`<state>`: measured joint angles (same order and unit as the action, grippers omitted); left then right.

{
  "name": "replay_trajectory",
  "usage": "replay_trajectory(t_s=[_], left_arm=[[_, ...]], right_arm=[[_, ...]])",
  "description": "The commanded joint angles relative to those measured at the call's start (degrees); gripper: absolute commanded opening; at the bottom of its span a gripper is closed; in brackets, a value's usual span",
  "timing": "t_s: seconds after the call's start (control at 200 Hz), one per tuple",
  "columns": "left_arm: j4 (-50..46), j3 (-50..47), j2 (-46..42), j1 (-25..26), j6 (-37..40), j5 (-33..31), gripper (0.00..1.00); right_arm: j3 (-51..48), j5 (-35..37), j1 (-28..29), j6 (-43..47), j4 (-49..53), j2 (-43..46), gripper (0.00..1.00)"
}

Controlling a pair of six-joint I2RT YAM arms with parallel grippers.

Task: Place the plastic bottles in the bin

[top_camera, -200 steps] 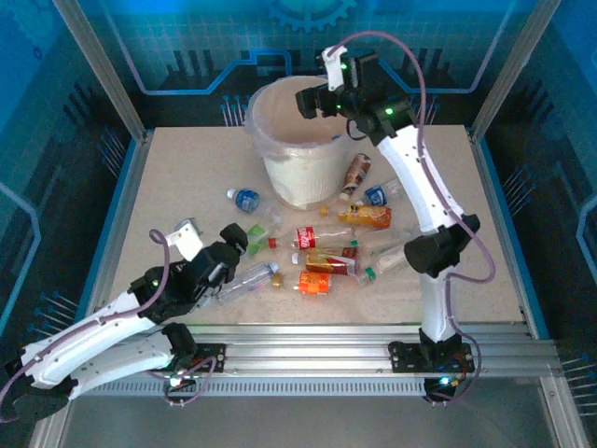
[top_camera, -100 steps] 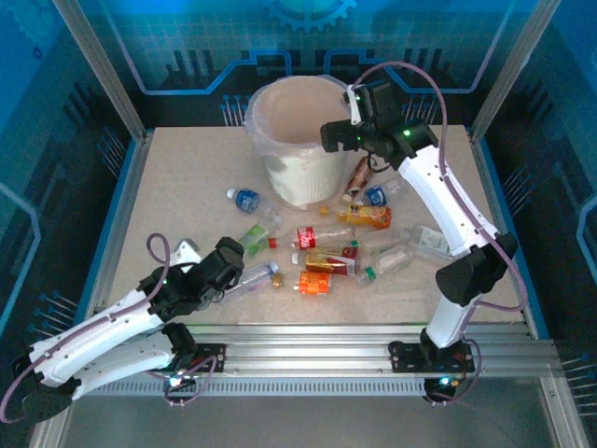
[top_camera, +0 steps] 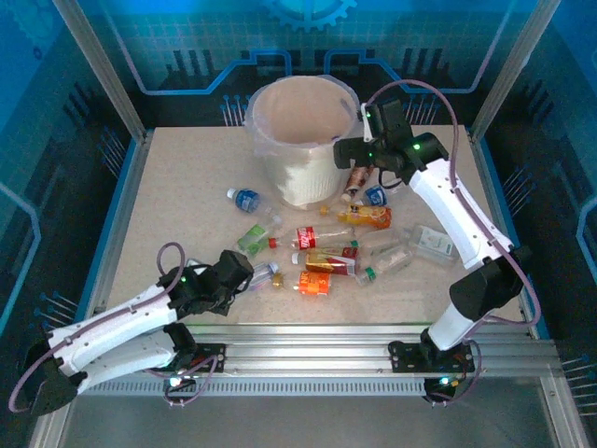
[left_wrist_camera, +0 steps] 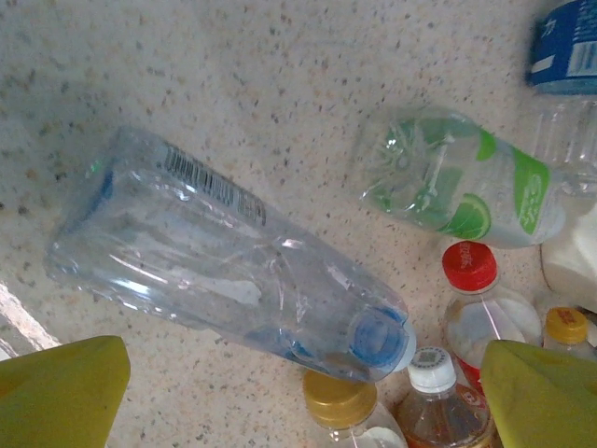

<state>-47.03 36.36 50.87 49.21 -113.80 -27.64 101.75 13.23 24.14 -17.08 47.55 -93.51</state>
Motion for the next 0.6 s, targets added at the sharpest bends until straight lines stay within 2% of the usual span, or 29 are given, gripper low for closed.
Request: replay_trajectory(t_s=[0.0,0.2,0.595], left_arm=[[3.22,-1.62,0.77,-0.67,-3.60,2.87,0.99],[8.78,-4.87,2.79,-1.55,-5.64,5.99,0.99],[12.80,-6.69,6.46,-5.95,-4.68,6.14,0.98]], right_arm=[[-2.03,-0.53,-1.52,-1.23,-0.04,2.60,1.00],[-6.37,-2.24,-3.11,-2.64,-1.78,5.24,1.00],[-9.63,-3.91,-4.57,-3.96,-2.77,6.42,1.00]])
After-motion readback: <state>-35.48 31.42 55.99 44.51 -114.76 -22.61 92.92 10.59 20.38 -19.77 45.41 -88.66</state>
